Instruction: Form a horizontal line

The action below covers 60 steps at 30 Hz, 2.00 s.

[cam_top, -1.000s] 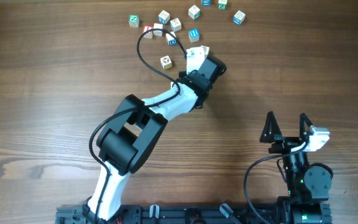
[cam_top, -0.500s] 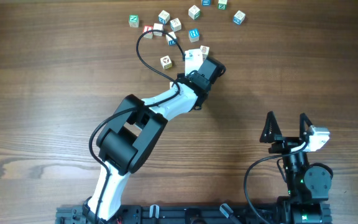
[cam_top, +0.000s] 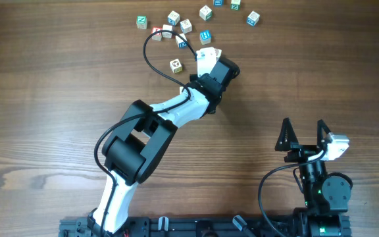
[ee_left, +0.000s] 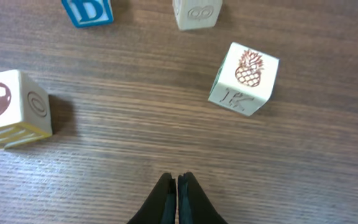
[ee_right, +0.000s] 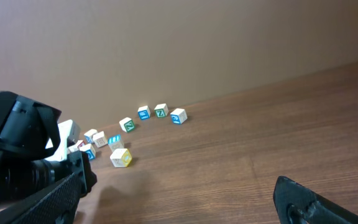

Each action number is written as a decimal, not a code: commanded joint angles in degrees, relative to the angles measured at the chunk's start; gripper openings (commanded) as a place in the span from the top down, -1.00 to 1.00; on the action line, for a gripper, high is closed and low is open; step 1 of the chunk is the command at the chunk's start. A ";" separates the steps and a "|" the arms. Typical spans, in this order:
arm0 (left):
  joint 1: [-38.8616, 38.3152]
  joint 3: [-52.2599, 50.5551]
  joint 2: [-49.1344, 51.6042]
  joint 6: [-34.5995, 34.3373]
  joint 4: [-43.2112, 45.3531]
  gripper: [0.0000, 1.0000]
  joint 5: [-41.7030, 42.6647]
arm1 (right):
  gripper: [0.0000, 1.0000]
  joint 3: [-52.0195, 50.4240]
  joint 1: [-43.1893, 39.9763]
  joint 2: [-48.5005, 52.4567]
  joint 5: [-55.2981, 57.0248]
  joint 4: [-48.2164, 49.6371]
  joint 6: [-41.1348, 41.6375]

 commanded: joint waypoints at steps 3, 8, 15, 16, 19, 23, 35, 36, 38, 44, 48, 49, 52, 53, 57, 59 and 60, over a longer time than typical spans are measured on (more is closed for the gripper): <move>0.92 -0.09 -6.29 1.60 0.52 0.85 -1.38 | -0.99 -0.04 -0.26 -0.42 -0.72 0.11 -1.01; 3.19 -0.09 -11.76 2.67 -2.34 0.86 -1.36 | -1.00 -0.04 -0.26 -0.42 -0.72 0.11 -0.98; 8.22 -0.09 -17.62 2.64 -10.43 0.87 -1.33 | -1.00 -0.04 -0.26 -0.42 -0.74 0.11 -0.98; 9.20 -0.09 -18.14 2.60 -11.96 0.87 -1.33 | -0.99 -0.04 -0.26 -0.42 -0.72 0.11 -0.98; 12.83 -0.09 -18.71 2.43 -15.06 0.83 1.20 | -0.99 -0.04 -0.26 -0.42 -0.72 0.11 -0.96; 17.64 -0.09 -18.69 2.45 -17.09 0.81 9.81 | -0.99 -0.04 -0.26 -0.42 -0.72 0.11 -0.98; 31.47 -0.11 -18.69 2.51 -33.59 0.46 22.97 | -0.99 -0.04 -0.26 -0.42 -0.72 0.39 -0.96; 31.82 -0.11 -18.69 2.78 -34.75 0.38 22.97 | -0.99 -0.04 -0.26 -0.42 -0.72 0.39 -0.96; 32.04 -0.11 -18.69 4.96 -36.11 0.26 22.97 | -0.99 -0.04 -0.26 -0.42 -0.90 0.11 -0.96; 31.52 -0.11 -18.69 10.34 -35.89 0.18 29.64 | -0.99 -0.04 -0.26 -0.42 0.09 2.32 0.13; 30.86 -0.11 -18.69 11.74 -35.87 0.11 31.52 | -1.00 -0.04 -0.26 -0.33 -0.37 9.70 20.55; 30.77 -0.11 -18.69 11.72 -35.69 0.10 31.54 | -0.99 -0.04 -0.26 -0.02 -1.46 11.28 21.31; 30.38 -0.11 -18.69 11.67 -34.80 0.09 31.56 | -0.99 -0.04 -0.26 2.99 -5.53 17.18 17.46; 30.14 -0.11 -18.69 11.50 -34.38 0.09 31.63 | -0.99 -0.04 -0.26 4.87 -6.82 19.30 16.41; 28.83 -0.11 -18.69 11.52 -32.50 0.07 33.73 | -1.00 0.61 -0.24 16.37 -8.28 25.79 16.33; 28.02 -0.11 -18.69 11.52 -31.45 0.06 33.66 | -0.99 2.49 -0.24 23.47 -10.80 28.04 14.49; 27.69 -0.11 -18.69 11.52 -31.04 0.05 33.66 | -1.00 4.13 -0.24 27.76 -12.68 29.11 13.05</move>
